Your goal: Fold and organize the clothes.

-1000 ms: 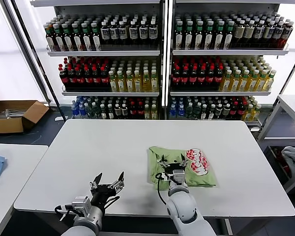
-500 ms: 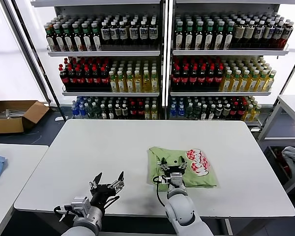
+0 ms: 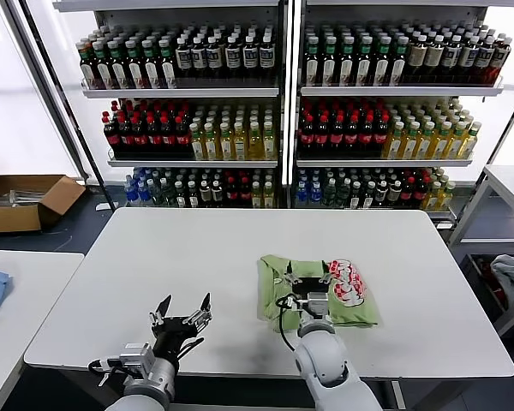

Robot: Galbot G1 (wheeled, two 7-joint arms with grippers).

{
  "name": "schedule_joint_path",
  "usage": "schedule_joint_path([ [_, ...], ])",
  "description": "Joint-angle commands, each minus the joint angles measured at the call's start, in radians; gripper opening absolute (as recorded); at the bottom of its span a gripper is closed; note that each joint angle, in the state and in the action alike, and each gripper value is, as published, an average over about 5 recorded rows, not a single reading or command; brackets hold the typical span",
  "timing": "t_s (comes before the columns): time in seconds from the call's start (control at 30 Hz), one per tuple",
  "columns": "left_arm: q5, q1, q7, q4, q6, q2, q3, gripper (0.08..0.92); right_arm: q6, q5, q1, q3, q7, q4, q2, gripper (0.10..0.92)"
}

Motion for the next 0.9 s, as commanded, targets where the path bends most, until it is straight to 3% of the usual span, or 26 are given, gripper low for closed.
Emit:
schedule_joint_path([
  [0.03,0.067,-0.008,-0.004,0.007,-0.109,-0.005,-0.008,0.823,0.023,0.05,-0.103,0.077,0.017,0.325,-0.154,0.823],
  [0.33,0.054,-0.041,-0.006,0.023,-0.145,-0.006,-0.022,0.823,-0.145,0.143,-0.351,0.301,0.0,0.462,-0.278,0.823],
  [0.9,0.019,-0.041,-0.004,0.046,-0.139,0.01,-0.084,0.823,-0.19,0.116,-0.409,0.347,-0.034,0.51,-0.292,0.823],
])
